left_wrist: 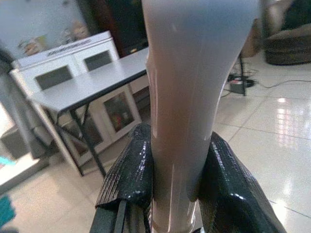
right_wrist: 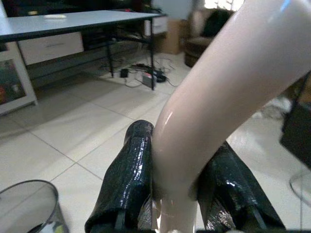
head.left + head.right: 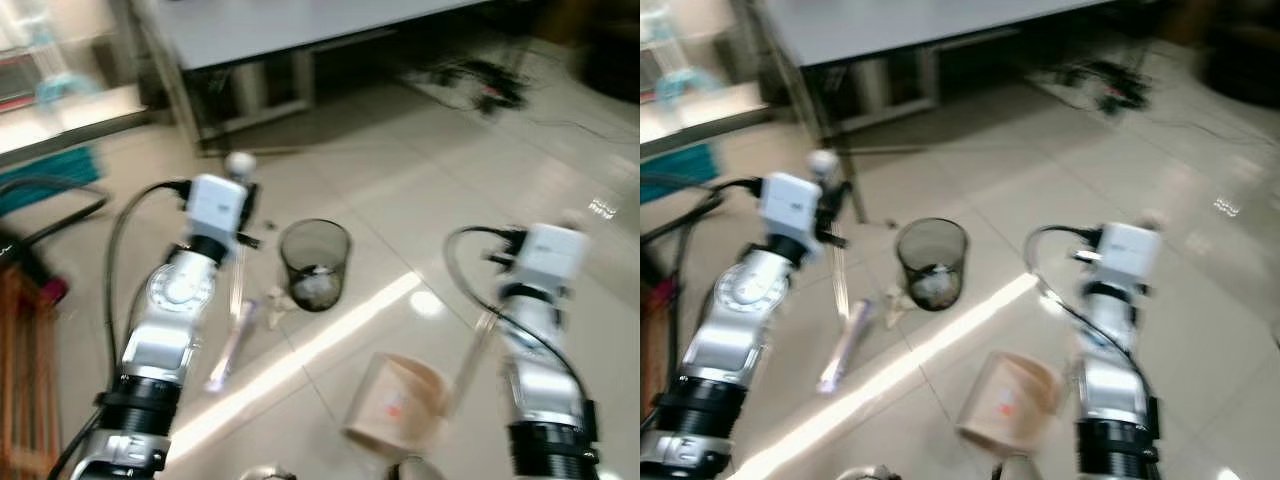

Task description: Sweep floor

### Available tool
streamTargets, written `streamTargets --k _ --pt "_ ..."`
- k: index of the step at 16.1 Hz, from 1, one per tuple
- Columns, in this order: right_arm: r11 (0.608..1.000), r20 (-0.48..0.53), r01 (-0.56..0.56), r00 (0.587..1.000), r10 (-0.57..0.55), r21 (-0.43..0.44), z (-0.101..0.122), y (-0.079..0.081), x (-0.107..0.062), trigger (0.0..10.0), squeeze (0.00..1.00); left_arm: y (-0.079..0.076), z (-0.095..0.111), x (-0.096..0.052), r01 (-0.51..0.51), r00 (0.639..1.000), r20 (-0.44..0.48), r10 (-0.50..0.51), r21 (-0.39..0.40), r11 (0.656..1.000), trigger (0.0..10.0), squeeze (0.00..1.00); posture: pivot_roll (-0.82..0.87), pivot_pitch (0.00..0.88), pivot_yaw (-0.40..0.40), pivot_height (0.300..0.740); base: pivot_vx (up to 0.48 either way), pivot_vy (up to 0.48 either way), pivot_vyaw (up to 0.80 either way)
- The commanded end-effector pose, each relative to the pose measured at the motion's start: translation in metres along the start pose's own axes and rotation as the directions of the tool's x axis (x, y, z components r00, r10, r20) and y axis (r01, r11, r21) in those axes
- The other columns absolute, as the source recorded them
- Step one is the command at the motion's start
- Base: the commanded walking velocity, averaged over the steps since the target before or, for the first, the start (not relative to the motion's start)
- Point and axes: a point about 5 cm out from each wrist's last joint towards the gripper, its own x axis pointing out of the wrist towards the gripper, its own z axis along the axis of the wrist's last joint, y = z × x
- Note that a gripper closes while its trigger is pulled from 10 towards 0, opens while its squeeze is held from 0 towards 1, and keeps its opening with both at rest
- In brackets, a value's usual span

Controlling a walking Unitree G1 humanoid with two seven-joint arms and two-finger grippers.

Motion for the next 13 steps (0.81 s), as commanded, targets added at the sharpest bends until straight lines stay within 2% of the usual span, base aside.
streamTargets --k 1,6,9,13 --pt "1.0 0.037 0.016 0.999 -0.017 0.022 0.011 -0.004 0.003 10.0 0.0 -0.002 0.008 0.004 0.004 0.999 0.037 -0.005 0.017 1.0 10.0 0.0 0.03 0.061 0.075 0.74 0.0 0.476 -0.8" --pt "1.0 0.049 -0.013 0.999 0.012 0.019 0.015 0.003 0.003 10.0 0.0 0.006 -0.003 -0.002 -0.042 0.999 0.006 0.042 0.003 0.999 10.0 0.0 0.03 0.054 0.057 0.74 0.0 0.476 -0.8" --pt "0.999 0.049 -0.035 0.998 0.035 0.013 0.015 0.005 0.005 10.0 0.0 0.007 -0.004 -0.005 -0.062 0.998 0.007 0.062 0.005 0.998 10.0 0.0 0.04 0.047 0.029 0.74 0.0 0.476 -0.8" --pt "0.999 0.052 -0.043 0.998 0.042 0.016 0.016 0.008 0.006 10.0 0.0 0.009 -0.003 -0.006 -0.065 0.998 0.016 0.065 0.01 0.998 10.0 0.0 0.04 0.035 0.036 0.74 0.0 0.476 -0.8"
